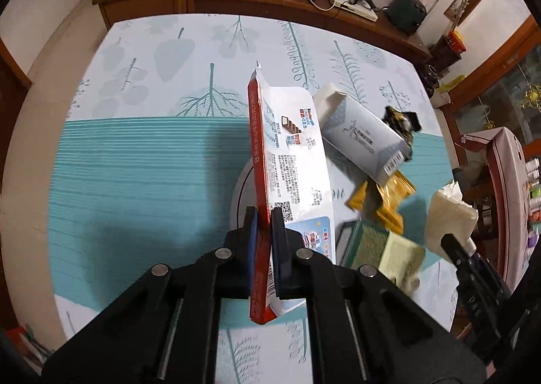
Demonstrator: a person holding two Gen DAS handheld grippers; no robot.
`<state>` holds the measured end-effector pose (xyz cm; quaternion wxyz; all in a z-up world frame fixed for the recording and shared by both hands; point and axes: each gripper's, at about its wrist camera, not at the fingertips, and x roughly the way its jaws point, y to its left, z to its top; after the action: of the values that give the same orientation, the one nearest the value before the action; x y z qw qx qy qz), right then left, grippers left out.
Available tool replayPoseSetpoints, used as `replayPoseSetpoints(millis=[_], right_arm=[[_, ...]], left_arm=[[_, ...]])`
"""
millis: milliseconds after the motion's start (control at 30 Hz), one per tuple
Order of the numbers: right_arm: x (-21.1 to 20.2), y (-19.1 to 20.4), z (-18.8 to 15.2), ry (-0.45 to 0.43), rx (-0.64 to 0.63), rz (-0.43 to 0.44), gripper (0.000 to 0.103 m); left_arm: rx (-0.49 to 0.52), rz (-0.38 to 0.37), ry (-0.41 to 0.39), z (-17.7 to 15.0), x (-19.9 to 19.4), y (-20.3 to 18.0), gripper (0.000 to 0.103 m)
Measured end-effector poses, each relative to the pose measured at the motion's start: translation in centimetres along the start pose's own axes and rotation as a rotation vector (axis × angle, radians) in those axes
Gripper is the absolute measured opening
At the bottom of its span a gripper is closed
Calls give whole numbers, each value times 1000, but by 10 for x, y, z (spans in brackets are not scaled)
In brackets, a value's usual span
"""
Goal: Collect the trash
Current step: 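Grasp the crumpled white tissue with the right tool while the left tool holds the box, then carry the box and tissue down over the black bin and open both tools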
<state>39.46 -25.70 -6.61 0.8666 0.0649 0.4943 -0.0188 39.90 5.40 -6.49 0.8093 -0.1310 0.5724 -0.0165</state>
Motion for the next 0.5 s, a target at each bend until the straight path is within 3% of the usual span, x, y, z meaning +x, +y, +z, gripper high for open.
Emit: replayPoseSetpoints(millis=[300,500], right_arm=[[-77,-15,-48,-48,48,52,23],[-142,-29,-108,-64,17,133,23]], left_arm=[[68,-5,-40,-70,-74,-10,5],[47,6,-82,-150,-124,-23,5]])
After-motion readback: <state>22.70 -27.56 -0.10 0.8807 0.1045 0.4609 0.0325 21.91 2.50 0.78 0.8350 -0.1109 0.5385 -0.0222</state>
